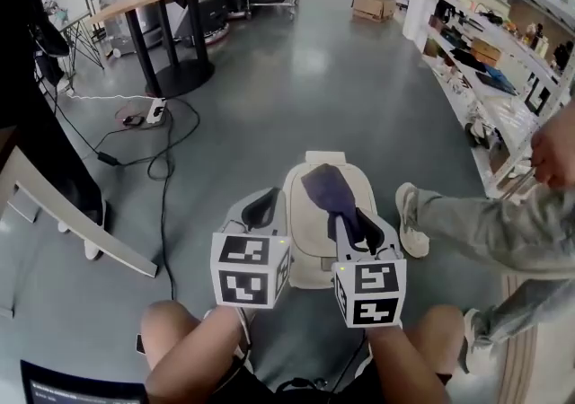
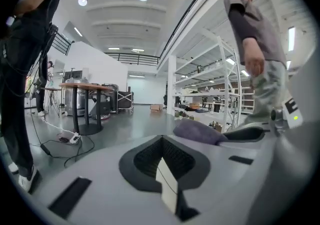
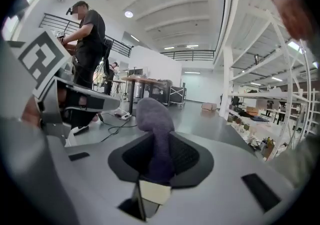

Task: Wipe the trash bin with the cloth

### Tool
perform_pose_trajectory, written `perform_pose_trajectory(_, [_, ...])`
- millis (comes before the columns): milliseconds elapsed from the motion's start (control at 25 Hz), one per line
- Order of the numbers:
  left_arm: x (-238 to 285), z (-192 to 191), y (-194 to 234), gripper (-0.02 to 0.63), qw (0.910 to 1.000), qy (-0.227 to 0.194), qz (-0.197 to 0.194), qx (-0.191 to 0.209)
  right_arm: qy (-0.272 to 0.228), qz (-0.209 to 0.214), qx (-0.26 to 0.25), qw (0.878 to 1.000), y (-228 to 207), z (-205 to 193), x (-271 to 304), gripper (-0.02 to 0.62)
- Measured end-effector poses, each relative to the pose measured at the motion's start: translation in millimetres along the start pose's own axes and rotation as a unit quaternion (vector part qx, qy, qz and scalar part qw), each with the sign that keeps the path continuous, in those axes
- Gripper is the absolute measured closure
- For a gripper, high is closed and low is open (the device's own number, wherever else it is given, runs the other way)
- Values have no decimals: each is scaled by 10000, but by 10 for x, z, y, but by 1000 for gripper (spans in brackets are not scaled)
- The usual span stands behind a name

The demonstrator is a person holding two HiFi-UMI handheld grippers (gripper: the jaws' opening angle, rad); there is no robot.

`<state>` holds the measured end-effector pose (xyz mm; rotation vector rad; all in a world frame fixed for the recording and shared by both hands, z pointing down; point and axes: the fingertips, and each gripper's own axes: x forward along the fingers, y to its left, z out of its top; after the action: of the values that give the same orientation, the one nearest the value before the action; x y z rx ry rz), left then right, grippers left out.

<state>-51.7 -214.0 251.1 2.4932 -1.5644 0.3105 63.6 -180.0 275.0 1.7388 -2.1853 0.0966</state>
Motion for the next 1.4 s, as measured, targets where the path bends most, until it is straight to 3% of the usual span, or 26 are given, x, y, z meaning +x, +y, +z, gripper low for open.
perform_pose_trajectory(480, [810,304,462,609,9997,233,-44,-43,478,325,-378,9976,-245,210,997,495])
perform_pose_trajectory(680, [1033,255,619,609,9995,316,-13,14,661,548,-681,9940,-211,161,1379,495])
perform_pose_trajectory(1000, [1188,73,760,609,9987,446,-106,-239,932,743,-648,9908,-85,-8,1835,495])
perform_pose_trajectory(1400, [1308,114,737,609,9990,367,-113,-240,1502,1027,-1209,9759,17,-114,2221,495])
